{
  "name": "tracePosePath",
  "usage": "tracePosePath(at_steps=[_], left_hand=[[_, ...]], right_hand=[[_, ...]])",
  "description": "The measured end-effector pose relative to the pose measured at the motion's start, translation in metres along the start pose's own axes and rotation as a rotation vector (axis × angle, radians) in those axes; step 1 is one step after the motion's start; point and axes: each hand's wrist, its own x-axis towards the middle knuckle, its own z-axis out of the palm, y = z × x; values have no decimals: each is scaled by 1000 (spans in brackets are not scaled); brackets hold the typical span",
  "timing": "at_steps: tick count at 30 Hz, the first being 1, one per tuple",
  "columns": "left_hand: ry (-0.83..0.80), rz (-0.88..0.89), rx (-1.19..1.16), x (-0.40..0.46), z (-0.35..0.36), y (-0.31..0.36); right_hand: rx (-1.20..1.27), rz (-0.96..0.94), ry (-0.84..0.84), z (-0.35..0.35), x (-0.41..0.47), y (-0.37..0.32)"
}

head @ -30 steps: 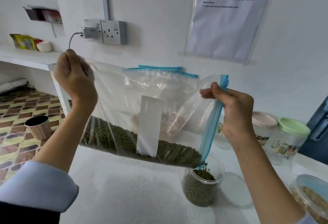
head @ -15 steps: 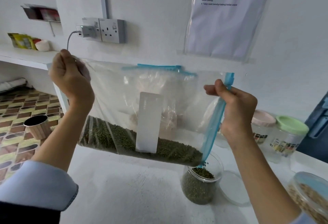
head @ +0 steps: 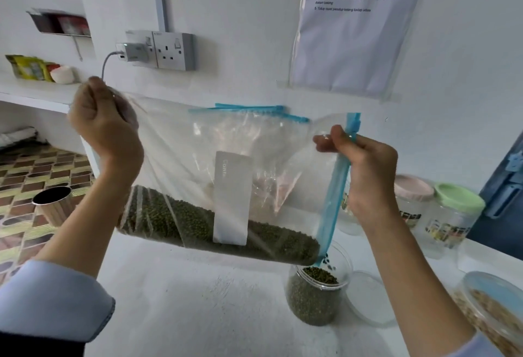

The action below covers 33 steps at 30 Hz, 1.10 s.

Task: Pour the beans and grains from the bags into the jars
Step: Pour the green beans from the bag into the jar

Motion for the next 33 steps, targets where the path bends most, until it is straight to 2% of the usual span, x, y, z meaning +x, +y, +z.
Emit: tracePosePath(at_steps=[2, 4, 7, 10, 13, 16, 19, 23, 26, 29, 32, 33], left_hand=[[-14, -15, -13, -1, 2, 2], [2, -16, -11, -1, 3, 3], [-1, -18, -20, 0, 2, 3], [7, -22, -24, 1, 2, 5], [1, -23, -30, -1, 1, 5], [9, -22, -36, -1, 2, 4], [2, -7, -28, -3, 2, 3], [1, 15, -20, 0, 1, -1], [-7, 11, -29, -1, 2, -1], [-4, 26, -19, 0, 3, -2], [-3, 23, -18, 0, 3, -1], [-1, 22, -15, 0, 3, -1]], right_hand=[[-16, -1, -21, 2, -1, 1], [17, -25, 45, 0, 0, 1], [-30, -15, -43, 1, 0, 1], [21, -30, 28, 0, 1, 0], [-19, -25, -36, 1, 2, 0], [-5, -48, 35, 1, 1, 2], [-24, -33, -41, 4, -1, 3], [35, -58, 37, 4, -1, 2], [-25, -26, -58, 7, 1, -2], [15, -27, 36, 7, 3, 0], [-7, 0, -35, 7, 2, 1], [2, -3, -12, 8, 2, 2]])
